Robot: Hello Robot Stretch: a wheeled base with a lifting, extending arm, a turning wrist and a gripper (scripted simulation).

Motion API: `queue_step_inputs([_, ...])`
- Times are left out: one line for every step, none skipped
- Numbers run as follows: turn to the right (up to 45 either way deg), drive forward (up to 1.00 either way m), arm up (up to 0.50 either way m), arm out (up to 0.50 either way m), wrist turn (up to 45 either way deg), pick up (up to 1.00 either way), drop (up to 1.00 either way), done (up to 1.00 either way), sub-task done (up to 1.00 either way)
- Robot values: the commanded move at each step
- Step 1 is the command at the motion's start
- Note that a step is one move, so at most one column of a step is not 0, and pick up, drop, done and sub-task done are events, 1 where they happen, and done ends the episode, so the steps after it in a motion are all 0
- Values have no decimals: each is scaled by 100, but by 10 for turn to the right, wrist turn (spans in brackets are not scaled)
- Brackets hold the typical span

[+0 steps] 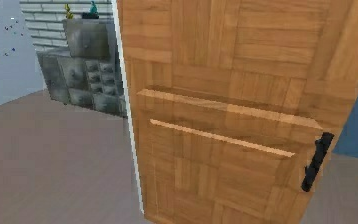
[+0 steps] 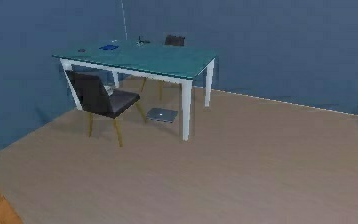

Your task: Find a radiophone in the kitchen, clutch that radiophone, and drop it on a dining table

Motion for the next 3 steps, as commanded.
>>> queue_step_inputs([0, 30, 0, 0, 0, 0, 0, 0, 0])
queue_step_inputs([-450, 0, 0, 0, 0, 0, 0, 0, 0])
queue_step_inputs([-150, 0, 0, 0, 0, 0, 0, 0, 0])
